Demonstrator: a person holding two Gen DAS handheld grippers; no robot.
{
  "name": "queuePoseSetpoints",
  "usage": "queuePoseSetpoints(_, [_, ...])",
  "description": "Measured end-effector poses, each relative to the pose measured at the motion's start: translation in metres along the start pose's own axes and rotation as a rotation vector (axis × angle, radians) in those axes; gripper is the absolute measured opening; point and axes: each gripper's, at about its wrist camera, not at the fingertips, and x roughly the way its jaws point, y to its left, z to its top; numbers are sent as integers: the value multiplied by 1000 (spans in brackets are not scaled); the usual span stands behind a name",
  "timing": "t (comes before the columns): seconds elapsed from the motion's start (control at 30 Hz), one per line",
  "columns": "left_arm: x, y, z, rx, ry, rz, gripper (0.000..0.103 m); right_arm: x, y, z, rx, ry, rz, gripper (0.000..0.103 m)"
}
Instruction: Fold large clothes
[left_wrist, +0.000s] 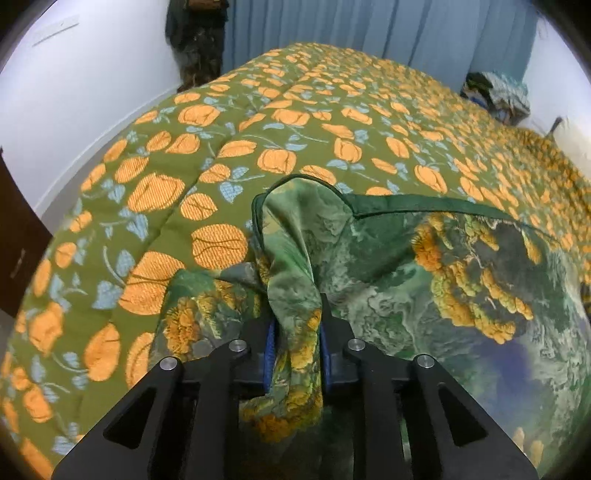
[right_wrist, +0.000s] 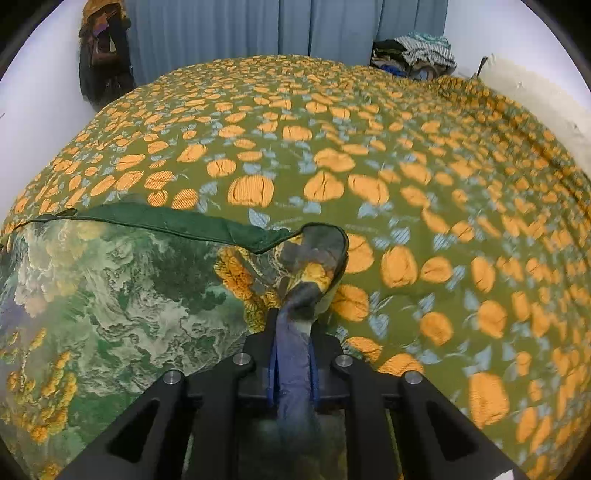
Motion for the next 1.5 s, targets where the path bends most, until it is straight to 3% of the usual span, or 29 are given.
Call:
queuePoseSetpoints(0.13, [-1, -2, -6, 13, -34, -13, 21, 11, -3, -10, 39, -19, 24, 16])
queuePoseSetpoints(0.67, [7, 20, -9, -96, -76, -153, 22, 20, -9, -15, 72, -63, 42, 17])
queuePoseSetpoints(0.87, [5, 18, -8, -89, -71, -142, 23, 20, -11, -14, 78, -64, 52, 17])
queuePoseSetpoints(0.97, [0, 20, -7, -101, -59, -158, 26, 18, -22, -14, 122, -67, 110, 18])
queuePoseSetpoints(1.07, [-10, 30, -1, -148, -3, -196, 40, 15, -48, -10, 231, -38, 232, 22])
queuePoseSetpoints(1.1, [-15, 33, 2, -159, 17, -206, 55, 13, -55, -8, 257, -27, 251, 30])
queuePoseSetpoints(1.13, [-24, 35, 6, -159, 34, -202, 71, 6, -65, -5, 290, -19, 249, 48])
queuePoseSetpoints(1.2, [-48, 37, 11, -128, 12, -152, 77, -15, -77, -2, 301, -62, 233, 59])
queuePoseSetpoints(1.33, [-93, 29, 8, -26, -81, -139, 86, -69, -70, -3, 173, -151, 196, 59])
queuePoseSetpoints(1.5, [-90, 10, -9, 55, -99, -133, 91, -121, -26, -32, 21, -183, 328, 59])
